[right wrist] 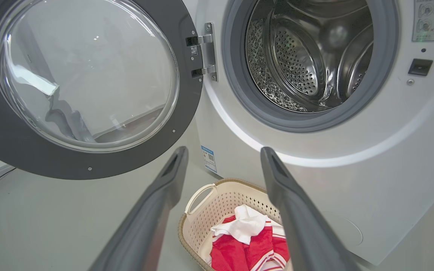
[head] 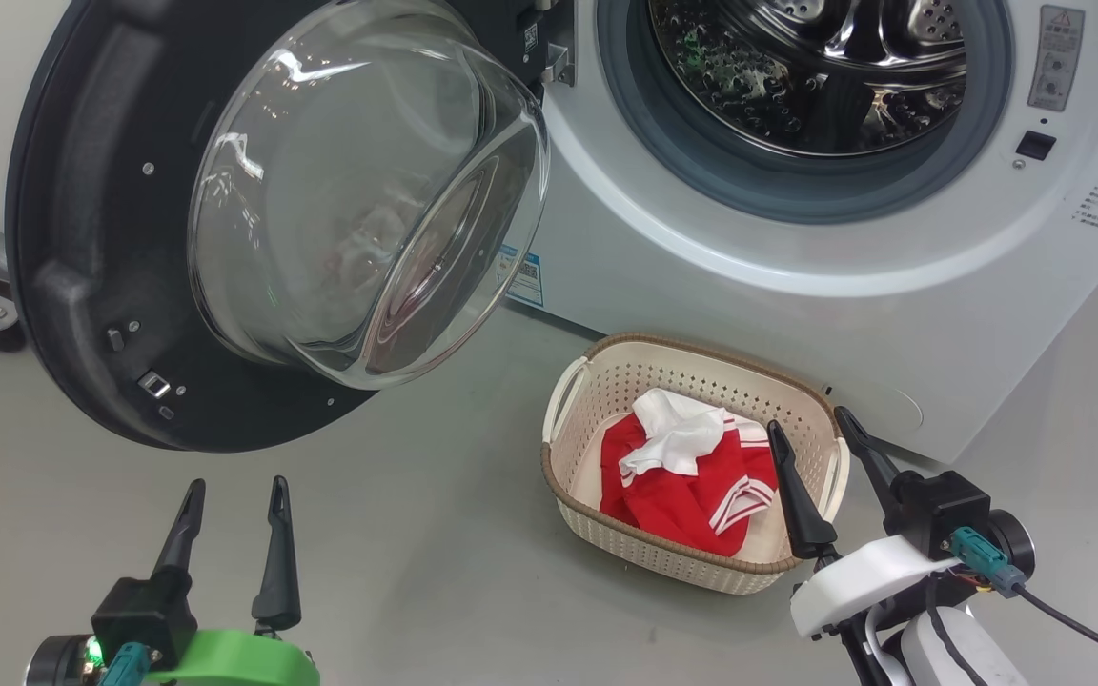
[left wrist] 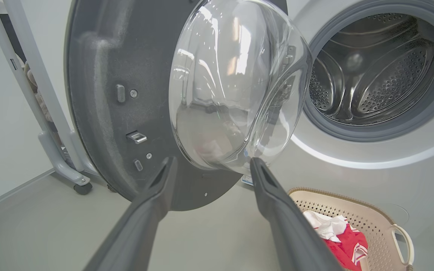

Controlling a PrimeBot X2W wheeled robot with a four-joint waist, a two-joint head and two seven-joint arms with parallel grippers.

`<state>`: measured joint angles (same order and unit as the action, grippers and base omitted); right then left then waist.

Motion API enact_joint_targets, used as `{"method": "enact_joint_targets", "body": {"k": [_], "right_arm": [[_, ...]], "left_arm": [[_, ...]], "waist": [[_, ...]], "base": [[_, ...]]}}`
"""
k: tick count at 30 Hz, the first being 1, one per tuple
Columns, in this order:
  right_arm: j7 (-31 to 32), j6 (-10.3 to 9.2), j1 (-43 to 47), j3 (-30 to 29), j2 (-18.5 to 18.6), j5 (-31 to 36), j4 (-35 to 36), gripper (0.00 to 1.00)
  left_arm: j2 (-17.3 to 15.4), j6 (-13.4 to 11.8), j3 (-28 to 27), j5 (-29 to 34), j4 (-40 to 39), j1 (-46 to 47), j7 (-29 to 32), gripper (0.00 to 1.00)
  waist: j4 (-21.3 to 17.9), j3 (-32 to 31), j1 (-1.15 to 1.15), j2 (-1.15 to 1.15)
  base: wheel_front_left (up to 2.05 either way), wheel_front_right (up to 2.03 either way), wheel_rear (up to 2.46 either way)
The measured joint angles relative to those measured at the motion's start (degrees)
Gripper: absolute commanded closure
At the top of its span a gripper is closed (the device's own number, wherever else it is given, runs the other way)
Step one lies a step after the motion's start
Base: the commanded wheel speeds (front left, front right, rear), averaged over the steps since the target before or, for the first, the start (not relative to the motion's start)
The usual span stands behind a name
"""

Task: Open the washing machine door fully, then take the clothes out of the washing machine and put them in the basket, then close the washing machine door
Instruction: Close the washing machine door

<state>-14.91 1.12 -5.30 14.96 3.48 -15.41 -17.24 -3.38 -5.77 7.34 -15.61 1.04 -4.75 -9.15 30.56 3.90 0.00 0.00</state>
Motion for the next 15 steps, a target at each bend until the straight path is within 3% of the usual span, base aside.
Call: {"method": "enact_joint_targets", "body": {"k": [1,2,4,5,10,15], "right_arm": [[0.0,0.0,0.0,0.0,0.0,0.0,-0.01,0.0],[-0.01,0.0,-0.01,0.0,0.0,0.0,-0.01,0.0],[0.0,0.0,-0.01,0.0,0.0,0.0,-0.01,0.0],[0.0,0.0,-0.01,0.0,0.0,0.0,-0.01,0.0],[0.0,0.0,-0.02,0.0,-0.02,0.0,-0.02,0.0],[-0.01,0.0,-0.04,0.01,-0.03,0.0,-0.14,0.0]], "left_arm": [[0.0,0.0,0.0,0.0,0.0,0.0,0.0,0.13],[0.0,0.0,0.01,0.0,0.0,0.0,0.0,0.51],[0.0,0.0,0.03,0.0,-0.01,0.0,-0.01,0.8],[0.0,0.0,0.03,-0.01,-0.01,0.0,-0.01,1.0],[0.18,0.16,-0.08,-2.55,-0.64,0.0,-0.58,1.0],[0.6,3.25,-1.07,-11.46,-1.88,0.05,-0.57,1.0]], "waist": [[-0.01,0.01,0.0,0.0],[-0.01,0.03,0.0,0.0],[-0.02,0.05,0.0,0.0],[-0.03,0.07,0.0,0.0],[-0.03,0.19,0.0,0.0],[0.0,0.4,0.0,0.0]], "base": [[0.0,0.0,0.0],[0.0,0.0,0.0],[0.0,0.0,0.0],[0.0,0.0,0.0],[0.0,0.0,0.0],[0.0,0.0,0.0]]}}
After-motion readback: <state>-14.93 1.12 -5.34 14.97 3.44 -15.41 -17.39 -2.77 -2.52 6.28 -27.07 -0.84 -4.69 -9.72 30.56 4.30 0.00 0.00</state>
